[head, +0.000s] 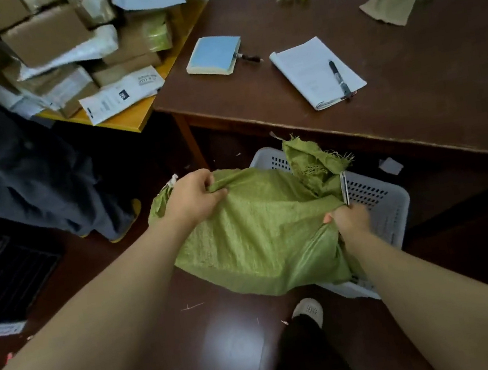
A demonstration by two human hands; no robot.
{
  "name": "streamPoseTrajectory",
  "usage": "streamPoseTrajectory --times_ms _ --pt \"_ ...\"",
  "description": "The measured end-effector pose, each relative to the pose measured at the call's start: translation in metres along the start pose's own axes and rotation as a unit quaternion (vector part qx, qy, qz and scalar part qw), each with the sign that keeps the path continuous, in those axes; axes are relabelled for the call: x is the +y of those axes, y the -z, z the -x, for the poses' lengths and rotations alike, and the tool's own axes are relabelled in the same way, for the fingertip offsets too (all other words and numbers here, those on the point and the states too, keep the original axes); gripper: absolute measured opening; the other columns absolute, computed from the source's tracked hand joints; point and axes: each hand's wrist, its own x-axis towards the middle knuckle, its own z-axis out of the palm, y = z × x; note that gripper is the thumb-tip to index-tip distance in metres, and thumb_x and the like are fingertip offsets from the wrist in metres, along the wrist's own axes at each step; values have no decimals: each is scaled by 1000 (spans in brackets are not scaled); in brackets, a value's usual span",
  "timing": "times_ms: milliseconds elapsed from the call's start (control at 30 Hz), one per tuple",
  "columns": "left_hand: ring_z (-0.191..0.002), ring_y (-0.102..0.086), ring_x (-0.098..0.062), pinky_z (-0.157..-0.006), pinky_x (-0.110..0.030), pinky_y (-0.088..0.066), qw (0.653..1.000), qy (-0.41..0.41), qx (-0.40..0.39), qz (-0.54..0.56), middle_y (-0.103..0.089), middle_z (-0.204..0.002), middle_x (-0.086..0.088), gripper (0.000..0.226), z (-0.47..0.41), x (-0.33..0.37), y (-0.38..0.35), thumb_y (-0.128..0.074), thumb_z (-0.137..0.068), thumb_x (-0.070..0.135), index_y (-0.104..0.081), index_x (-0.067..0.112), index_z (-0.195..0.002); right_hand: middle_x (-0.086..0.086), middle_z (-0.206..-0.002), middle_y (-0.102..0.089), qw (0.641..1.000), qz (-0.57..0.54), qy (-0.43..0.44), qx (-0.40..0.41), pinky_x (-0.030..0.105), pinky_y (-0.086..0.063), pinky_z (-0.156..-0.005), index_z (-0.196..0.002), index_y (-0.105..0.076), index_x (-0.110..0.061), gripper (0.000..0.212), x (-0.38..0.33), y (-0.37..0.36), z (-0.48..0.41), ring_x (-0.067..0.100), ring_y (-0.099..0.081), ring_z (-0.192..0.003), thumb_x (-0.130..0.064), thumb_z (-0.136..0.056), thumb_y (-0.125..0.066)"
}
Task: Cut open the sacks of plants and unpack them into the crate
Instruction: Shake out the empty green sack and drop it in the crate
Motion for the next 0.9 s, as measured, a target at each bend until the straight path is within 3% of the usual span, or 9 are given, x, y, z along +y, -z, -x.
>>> streamPoseTrajectory --times_ms 167,300,400,500,600,733,900 --pt "-63 -51 -18 -62 -40 -48 1000 0 13 13 -50 -67 1 29 -50 13 -21 -69 -84 29 -45 15 -74 7 -77 -59 999 23 23 7 33 -51 -76 -70 -57 -18 22 -4 -8 -49 26 -57 -78 4 -76 -59" --pt "-81 -60 -21 -71 -39 -52 998 47 -34 14 -60 -90 -2 24 -80 7 -51 -68 -85 30 -54 15 -96 0 -74 -56 997 71 19 -4 27 -44 -69 -82 -57 -20 9 2 -14 -86 18 -53 -68 -21 -85 -65" --pt "-100 -59 -20 -82 -33 -51 994 75 -81 23 -60 -117 -3 51 -98 1 -72 -73 -80 35 -53 17 -123 8 -85 -63 995 95 0 -10 29 -48 -70 -93 -62 -13 18 11 -28 -114 22 -57 -73 -29 -85 -66" --pt "-112 -58 -20 -95 -32 -47 981 39 -190 -22 -60 -122 -1 80 -120 5 -88 -83 -65 41 -50 16 -133 13 -99 -61 994 106 -19 6 30 -46 -73 -106 -57 -6 26 17 -43 -134 29 -58 -85 -25 -89 -62" --pt "-104 -61 -21 -92 -37 -50 947 -27 -277 -159 -65 -112 -2 70 -144 7 -105 -84 -63 39 -56 16 -123 16 -115 -59 994 90 -53 31 30 -45 -79 -124 -51 -1 35 24 -54 -154 33 -57 -102 -18 -93 -54" --pt "-97 -61 -25 -83 -37 -51 934 -98 -255 -230 -67 -100 -4 35 -177 8 -131 -75 -76 35 -67 16 -104 19 -127 -56 988 95 -105 63 31 -44 -85 -129 -49 1 38 36 -61 -178 33 -54 -112 -17 -95 -52" --pt "-93 -60 -27 -69 -31 -44 912 -185 -251 -267 -61 -92 -4 28 -202 20 -163 -59 -89 41 -65 14 -96 16 -109 -65 984 76 -127 100 31 -45 -72 -117 -60 -5 33 55 -59 -196 30 -61 -92 -17 -86 -63"
